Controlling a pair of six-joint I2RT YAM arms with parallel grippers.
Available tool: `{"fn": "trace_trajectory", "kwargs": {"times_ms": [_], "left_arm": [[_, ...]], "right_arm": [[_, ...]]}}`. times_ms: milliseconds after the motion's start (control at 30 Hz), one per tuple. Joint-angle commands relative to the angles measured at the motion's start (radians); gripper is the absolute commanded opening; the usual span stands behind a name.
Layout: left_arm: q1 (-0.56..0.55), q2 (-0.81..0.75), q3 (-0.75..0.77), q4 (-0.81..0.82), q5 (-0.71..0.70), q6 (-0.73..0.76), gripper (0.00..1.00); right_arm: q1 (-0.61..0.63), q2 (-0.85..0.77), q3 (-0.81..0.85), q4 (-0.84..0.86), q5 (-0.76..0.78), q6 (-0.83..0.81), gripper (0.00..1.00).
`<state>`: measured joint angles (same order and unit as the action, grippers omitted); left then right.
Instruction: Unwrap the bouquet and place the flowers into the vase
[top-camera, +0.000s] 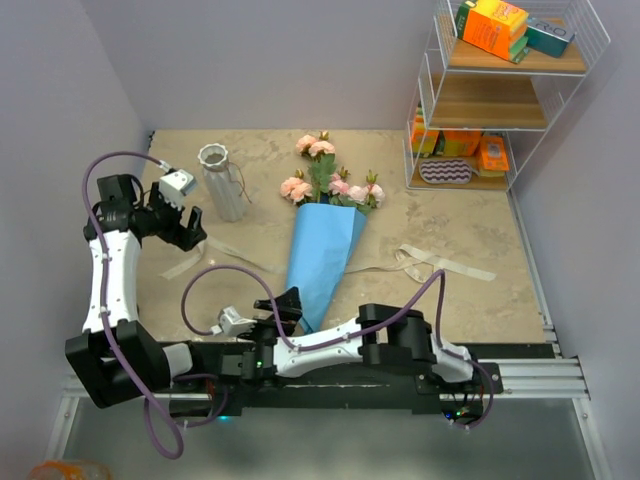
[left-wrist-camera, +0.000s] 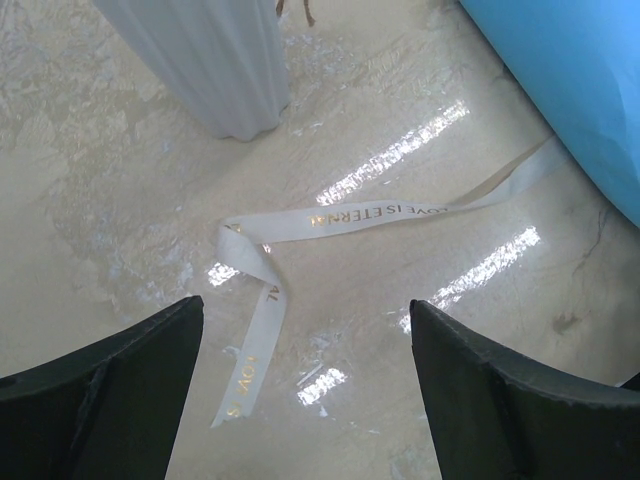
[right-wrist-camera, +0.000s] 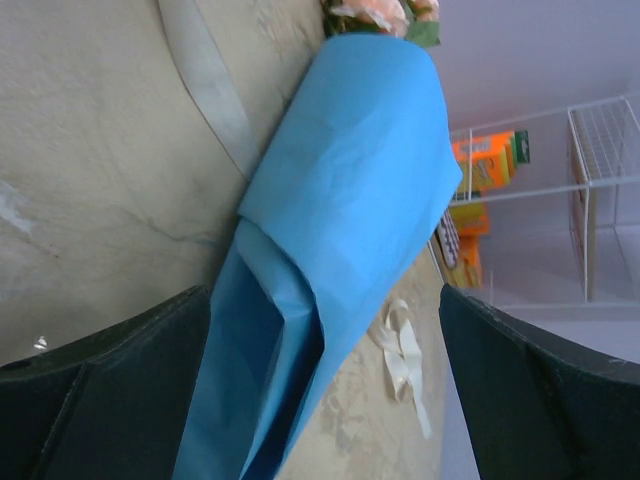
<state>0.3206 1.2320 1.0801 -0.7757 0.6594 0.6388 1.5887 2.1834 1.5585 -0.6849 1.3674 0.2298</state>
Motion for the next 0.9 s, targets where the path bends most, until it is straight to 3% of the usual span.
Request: {"fn": "trace_trajectory", "kwargs": {"times_ms": [0, 33, 233, 300, 333, 367, 467, 500, 567, 867], "left_arm": [[0.018, -0.012, 0.020, 0.004, 0.060, -0.007, 0.89], [0.023, -0.012, 0.020, 0.004, 0.069, -0.005, 0.89], [0.043, -0.003, 0.018, 0.006, 0.098, 0.002, 0.89], [0.051, -0.002, 0.021, 0.003, 0.106, 0.007, 0.89], [0.058, -0.002, 0.023, 0.003, 0.111, 0.009, 0.88], [0.063, -0.002, 0.024, 0.003, 0.109, 0.010, 0.89], [0.071, 0.001, 0.033, -0.002, 0.115, 0.015, 0.89], [0.074, 0.003, 0.037, -0.004, 0.118, 0.016, 0.88], [0.078, 0.004, 0.041, -0.010, 0.121, 0.018, 0.88], [0.081, 0.015, 0.072, -0.014, 0.140, 0.015, 0.88]], "right_arm": [[-0.036, 0.068, 0.148, -0.514, 0.186, 0.321, 0.99], [-0.053, 0.099, 0.234, -0.673, 0.200, 0.608, 0.99], [-0.084, 0.093, 0.209, -0.702, 0.254, 0.649, 0.99], [-0.088, 0.059, 0.221, -0.702, 0.280, 0.678, 0.93], [-0.090, 0.049, 0.225, -0.702, 0.289, 0.701, 0.89], [-0.095, 0.035, 0.232, -0.705, 0.301, 0.712, 0.76], [-0.099, -0.029, 0.252, -0.703, 0.332, 0.770, 0.55], [-0.098, -0.066, 0.255, -0.706, 0.347, 0.801, 0.52], [-0.099, -0.097, 0.258, -0.711, 0.364, 0.819, 0.53], [-0.145, -0.360, 0.128, -0.711, 0.274, 0.928, 0.77]]}}
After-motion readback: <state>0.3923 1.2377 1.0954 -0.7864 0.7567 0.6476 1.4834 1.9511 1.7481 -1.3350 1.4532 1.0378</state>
